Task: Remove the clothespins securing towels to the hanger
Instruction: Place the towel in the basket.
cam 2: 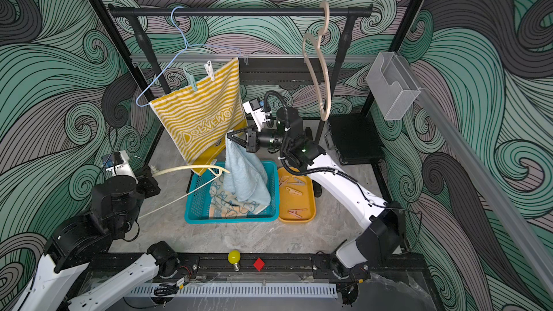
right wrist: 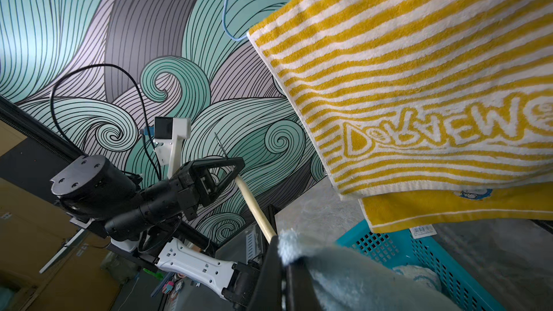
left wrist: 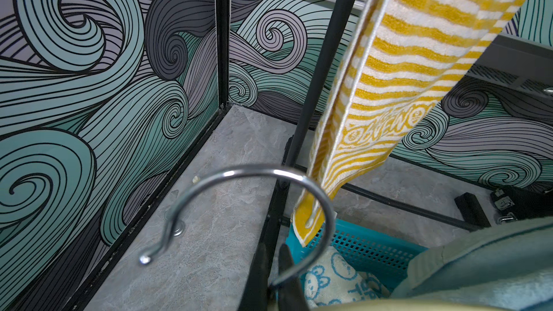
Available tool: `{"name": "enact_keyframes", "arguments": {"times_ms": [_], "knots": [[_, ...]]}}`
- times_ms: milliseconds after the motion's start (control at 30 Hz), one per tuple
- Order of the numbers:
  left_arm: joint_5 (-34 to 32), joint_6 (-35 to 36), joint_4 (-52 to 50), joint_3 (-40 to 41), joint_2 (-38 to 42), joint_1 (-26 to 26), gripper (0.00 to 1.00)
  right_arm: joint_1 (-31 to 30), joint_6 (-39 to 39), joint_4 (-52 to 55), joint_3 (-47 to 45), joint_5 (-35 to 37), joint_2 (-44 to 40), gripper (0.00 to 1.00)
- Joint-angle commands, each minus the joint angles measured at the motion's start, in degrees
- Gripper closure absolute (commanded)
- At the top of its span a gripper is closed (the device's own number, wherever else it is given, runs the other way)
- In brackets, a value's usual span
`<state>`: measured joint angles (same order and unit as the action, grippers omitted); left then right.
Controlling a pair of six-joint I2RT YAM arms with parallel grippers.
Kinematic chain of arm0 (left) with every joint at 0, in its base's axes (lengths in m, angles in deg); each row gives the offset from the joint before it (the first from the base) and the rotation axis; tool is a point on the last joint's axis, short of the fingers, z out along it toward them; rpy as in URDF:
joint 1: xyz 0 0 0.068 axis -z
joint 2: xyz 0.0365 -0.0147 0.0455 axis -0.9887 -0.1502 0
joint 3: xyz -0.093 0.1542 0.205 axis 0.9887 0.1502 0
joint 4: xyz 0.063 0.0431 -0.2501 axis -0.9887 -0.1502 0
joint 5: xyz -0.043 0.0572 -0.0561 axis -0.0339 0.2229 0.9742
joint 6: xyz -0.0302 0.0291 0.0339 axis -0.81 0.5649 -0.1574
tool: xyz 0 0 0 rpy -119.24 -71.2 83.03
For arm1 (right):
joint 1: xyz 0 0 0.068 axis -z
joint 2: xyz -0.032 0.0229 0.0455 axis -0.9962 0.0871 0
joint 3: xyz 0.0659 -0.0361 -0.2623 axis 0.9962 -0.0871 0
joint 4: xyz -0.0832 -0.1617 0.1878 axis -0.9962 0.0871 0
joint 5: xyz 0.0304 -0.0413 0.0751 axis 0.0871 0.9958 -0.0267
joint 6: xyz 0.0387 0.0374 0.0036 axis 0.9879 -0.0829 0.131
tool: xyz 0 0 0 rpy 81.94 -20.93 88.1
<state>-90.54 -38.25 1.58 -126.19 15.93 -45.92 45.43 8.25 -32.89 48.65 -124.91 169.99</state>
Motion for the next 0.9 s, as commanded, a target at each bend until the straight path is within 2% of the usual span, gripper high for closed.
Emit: {"name": "enact_keyframes", "arguments": {"times_ms": [0,267,533,867], "knots": [[-0.53,0.35,0.04,-1.25,0.87,0.34,1.00,-1.03,0.49,-1.33,1.39,-0.56,0.90,1.00],[-0.15,0.88,0.27,-1.15,2.32,0.34,1.00,-1.93,3.18,-3.79,-4.76,0.59,2.16,1.00],[0.43,1.05,0.78,-1.15,1.46,0.33,1.00,-2.51,5.82,-5.51,-16.02,1.67,1.17,1.00],[2.26,1.45,1.50,-1.24,-2.25,0.33,1.00,-4.20,-0.45,8.30,-28.17,15.28,-6.76,1.00]]}}
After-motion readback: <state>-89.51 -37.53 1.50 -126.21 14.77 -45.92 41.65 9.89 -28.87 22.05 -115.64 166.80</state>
